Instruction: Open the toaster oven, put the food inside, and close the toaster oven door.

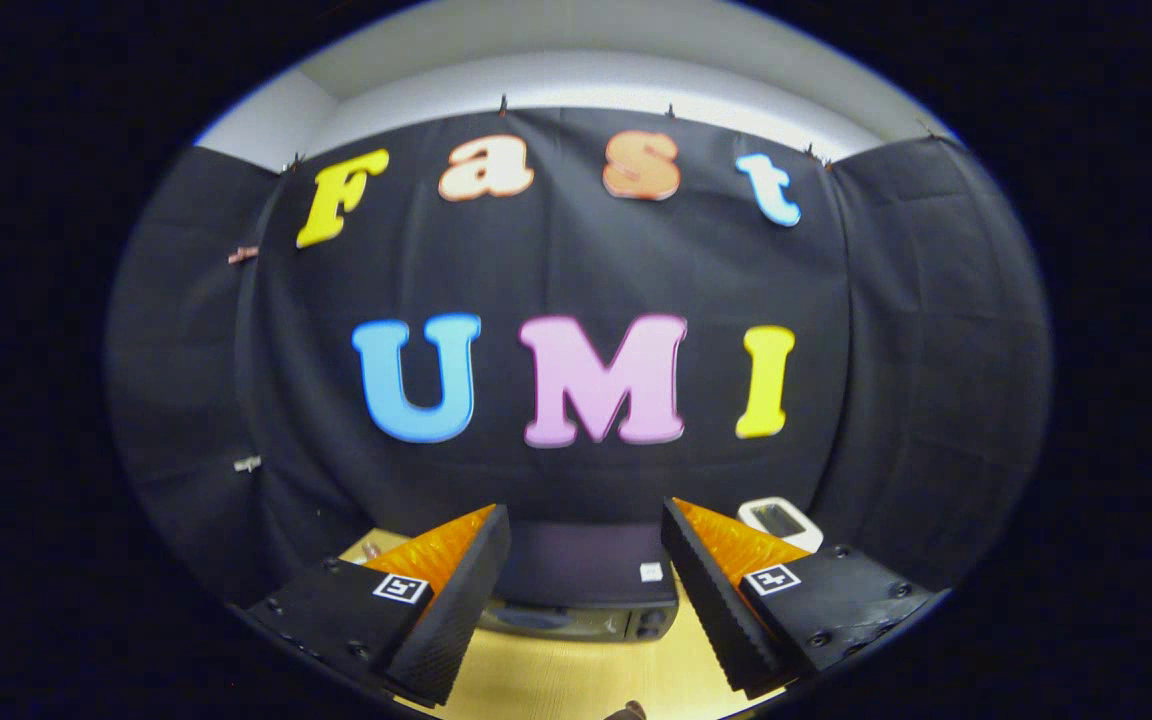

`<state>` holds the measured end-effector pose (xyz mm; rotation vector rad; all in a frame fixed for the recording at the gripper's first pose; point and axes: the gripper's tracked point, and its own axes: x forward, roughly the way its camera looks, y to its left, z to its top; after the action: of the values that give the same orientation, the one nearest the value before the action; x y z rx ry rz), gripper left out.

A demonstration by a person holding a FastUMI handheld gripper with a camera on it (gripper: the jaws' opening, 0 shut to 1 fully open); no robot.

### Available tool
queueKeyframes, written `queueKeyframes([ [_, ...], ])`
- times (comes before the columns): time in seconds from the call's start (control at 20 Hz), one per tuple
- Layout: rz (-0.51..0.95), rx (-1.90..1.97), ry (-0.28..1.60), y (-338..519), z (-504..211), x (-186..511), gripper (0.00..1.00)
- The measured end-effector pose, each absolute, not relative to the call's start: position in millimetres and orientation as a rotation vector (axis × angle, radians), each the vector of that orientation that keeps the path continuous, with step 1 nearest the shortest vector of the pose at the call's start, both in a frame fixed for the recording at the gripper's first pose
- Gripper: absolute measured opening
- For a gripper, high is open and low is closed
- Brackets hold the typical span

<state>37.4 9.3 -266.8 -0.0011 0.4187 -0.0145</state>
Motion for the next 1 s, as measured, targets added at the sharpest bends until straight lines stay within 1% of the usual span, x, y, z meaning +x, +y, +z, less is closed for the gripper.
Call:
queueKeyframes([
  [0.2,0.016,0.092,0.192,28,-145,37,0.98],
  [0.3,0.036,0.09,0.089,35,-100,22,0.97],
  [0.4,0.026,0.088,0.033,34,-72,7,0.97],
  [0.55,0.035,0.13,0.042,31,-62,-15,0.97],
  [0.65,0.037,0.128,0.052,22,-57,-16,0.97],
  [0.75,0.021,0.102,0.023,7,-47,-23,0.97],
  [0.9,0.068,0.133,0.007,11,-41,-40,0.97],
  [1.0,0.074,0.154,0.01,0,-38,-43,0.97],
])
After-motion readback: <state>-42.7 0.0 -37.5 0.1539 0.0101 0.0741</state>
